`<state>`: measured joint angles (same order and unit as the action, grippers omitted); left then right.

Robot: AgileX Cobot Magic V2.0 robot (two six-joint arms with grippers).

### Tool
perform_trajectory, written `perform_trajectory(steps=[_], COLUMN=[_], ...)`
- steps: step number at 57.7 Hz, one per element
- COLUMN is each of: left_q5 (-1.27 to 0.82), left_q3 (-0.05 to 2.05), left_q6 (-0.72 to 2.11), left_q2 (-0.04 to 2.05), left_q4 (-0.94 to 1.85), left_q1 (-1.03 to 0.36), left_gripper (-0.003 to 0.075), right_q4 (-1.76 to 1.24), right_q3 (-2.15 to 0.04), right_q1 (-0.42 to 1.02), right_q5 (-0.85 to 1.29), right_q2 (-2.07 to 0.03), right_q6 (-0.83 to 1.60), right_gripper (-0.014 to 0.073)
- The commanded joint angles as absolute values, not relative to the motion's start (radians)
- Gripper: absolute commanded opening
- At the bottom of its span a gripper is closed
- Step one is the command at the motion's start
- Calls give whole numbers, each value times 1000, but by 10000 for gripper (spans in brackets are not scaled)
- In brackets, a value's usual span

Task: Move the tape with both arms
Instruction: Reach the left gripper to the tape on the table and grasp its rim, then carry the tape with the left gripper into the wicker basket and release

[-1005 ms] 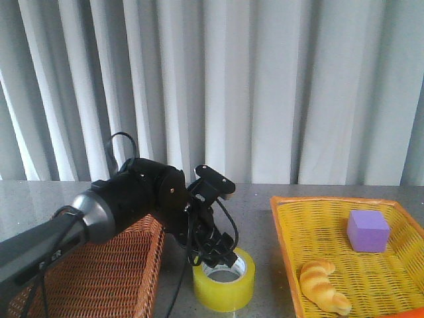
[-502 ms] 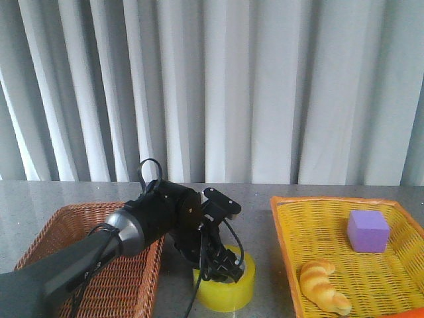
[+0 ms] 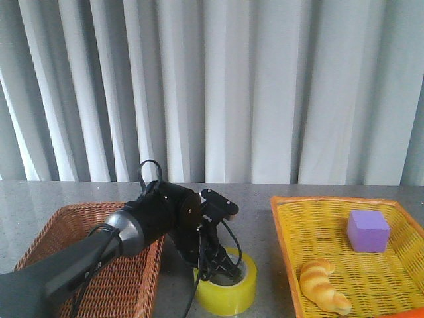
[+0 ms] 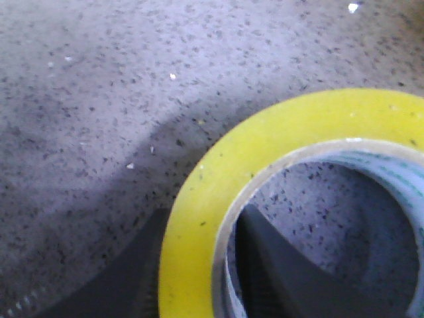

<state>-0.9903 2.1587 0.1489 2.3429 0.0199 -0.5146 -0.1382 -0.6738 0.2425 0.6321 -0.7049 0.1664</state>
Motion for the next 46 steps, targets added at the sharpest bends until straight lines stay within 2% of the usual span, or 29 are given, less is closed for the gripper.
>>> perform_trajectory(steps=[1,34,46], left_q5=[-971,-1058,-1124], left_q3=[2193,2193,2192], left_q6=[141,100,87], left_q2=[2253,1970,1861], left_q4=[32,-8,-32], left_q1=[-520,-518,-462], left_gripper=[146,133,133], right_q4=[-142,-142,-142], right_q3=[-701,-701,-701], right_q1=[235,235,235], right_q5=[572,572,572], right_q2=[-702,-702,-702], right_q6=[167,167,167], right_gripper=[381,381,381])
